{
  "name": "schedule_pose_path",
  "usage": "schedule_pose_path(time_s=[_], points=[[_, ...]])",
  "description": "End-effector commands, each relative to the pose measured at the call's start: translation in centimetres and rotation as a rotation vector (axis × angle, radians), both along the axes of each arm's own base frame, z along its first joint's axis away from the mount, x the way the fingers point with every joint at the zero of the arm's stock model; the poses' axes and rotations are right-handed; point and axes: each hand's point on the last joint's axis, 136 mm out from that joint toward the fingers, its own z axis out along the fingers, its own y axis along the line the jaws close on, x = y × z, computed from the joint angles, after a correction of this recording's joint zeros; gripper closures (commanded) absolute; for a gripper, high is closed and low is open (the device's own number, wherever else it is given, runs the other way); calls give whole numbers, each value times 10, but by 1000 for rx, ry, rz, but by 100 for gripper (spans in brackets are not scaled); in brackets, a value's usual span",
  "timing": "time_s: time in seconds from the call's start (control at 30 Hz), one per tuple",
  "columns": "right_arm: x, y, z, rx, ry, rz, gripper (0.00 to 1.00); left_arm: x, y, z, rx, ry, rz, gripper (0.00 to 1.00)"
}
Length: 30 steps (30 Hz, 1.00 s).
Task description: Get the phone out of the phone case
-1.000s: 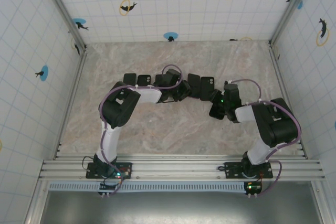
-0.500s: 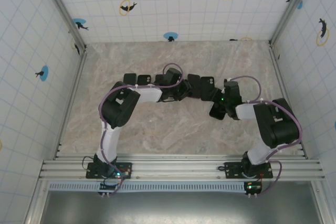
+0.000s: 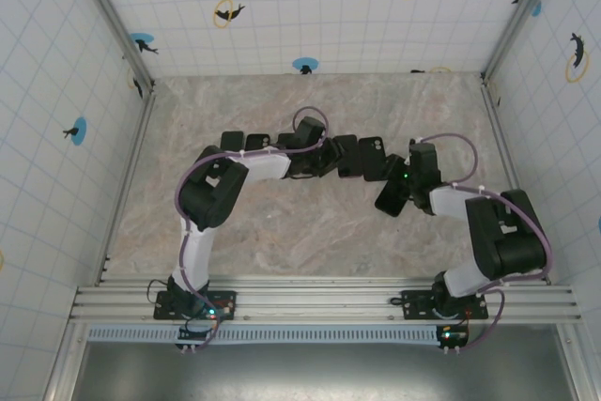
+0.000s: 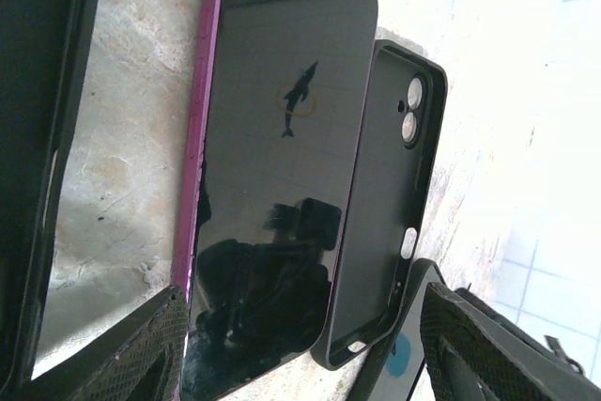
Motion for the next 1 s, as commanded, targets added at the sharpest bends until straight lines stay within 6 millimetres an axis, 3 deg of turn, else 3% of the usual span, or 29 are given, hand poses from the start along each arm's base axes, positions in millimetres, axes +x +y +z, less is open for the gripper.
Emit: schedule_pose_path(time_s=[0.0,0.07,0.13,0.23,0.3,0.37,0.63,0.97], points=[[-9,-13,7,-26,17,-35,39,7,-1,37,-2,-90,-15,32],[-18,-22,6,-41,45,-72,37,8,-1,47,-1,-120,-23,32],[-29,-33,5,-70,80,-123,25,8,1,58,4,-158,-32,30],[-47,-46,1,-96,131,-180,22,8,5,72,21,-204,-45,28],[-57,-50,-3,-108,175,-200,10,7,8,80,34,-231,-57,25],[-62,-51,-5,-111,217,-207,6,4,11,85,37,-248,-64,22],[-73,-38,-21,-212,292,-161,0,-5,33,98,80,-302,-71,18],[-57,-27,-26,-364,320,-116,0,-12,61,98,170,-334,-69,15]])
